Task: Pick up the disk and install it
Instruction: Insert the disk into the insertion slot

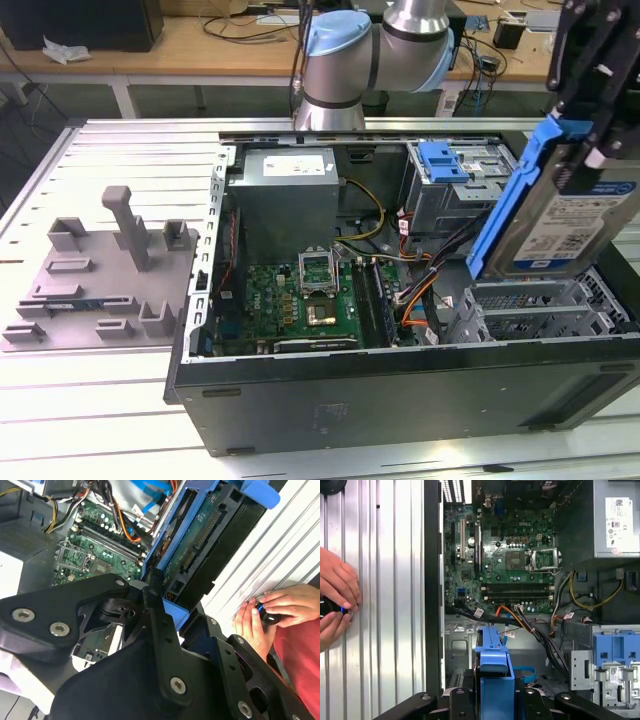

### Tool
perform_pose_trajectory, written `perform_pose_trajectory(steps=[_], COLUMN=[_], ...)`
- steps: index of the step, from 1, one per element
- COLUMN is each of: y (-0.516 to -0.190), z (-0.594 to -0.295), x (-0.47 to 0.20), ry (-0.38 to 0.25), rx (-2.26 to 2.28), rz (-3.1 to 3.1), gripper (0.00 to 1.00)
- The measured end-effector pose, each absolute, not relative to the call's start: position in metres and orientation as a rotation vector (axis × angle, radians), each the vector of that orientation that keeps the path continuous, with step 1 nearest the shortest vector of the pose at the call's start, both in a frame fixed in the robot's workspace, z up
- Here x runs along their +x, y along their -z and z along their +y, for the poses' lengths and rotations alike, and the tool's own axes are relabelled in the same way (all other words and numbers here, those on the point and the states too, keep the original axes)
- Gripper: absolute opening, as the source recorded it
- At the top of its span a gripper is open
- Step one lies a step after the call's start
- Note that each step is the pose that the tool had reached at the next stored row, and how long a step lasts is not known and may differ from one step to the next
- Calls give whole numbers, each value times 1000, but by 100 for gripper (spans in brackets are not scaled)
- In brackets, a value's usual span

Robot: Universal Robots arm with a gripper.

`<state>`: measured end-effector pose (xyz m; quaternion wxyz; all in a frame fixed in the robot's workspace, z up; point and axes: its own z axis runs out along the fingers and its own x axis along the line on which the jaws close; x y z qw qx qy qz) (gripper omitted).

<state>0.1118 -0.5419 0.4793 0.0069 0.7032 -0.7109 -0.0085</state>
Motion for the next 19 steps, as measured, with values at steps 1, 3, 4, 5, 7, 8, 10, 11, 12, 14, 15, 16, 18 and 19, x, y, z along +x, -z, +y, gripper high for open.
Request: perform_pose_trajectory(steps=[1, 3, 4, 5, 7, 8, 10, 11, 12, 14, 15, 16, 18, 19], y=[-479, -479, -479, -479, -479, -479, -479, -479, -479, -479, -479, -479, -479, -479], z=[-543, -543, -543, -543, -543, -543, -543, -543, -543, -543, -543, -543, -543, -543], x=[117, 118, 118, 118, 118, 118, 118, 118, 118, 118, 119, 119, 119, 119], ry=[27, 27, 27, 27, 27, 27, 27, 27, 27, 27, 27, 27, 26, 26], rx=[2200, 2200, 2200, 2200, 2200, 2200, 2200, 2200, 2200, 2200, 2200, 2201, 2203, 2205], rz=[-2224, -2223, -2224, -2224, -2224, -2224, -2224, -2224, -2224, -2224, -2223, -2222, -2220, -2219], gripper=[36, 36, 36, 36, 36, 36, 36, 36, 36, 36, 36, 36, 36, 36])
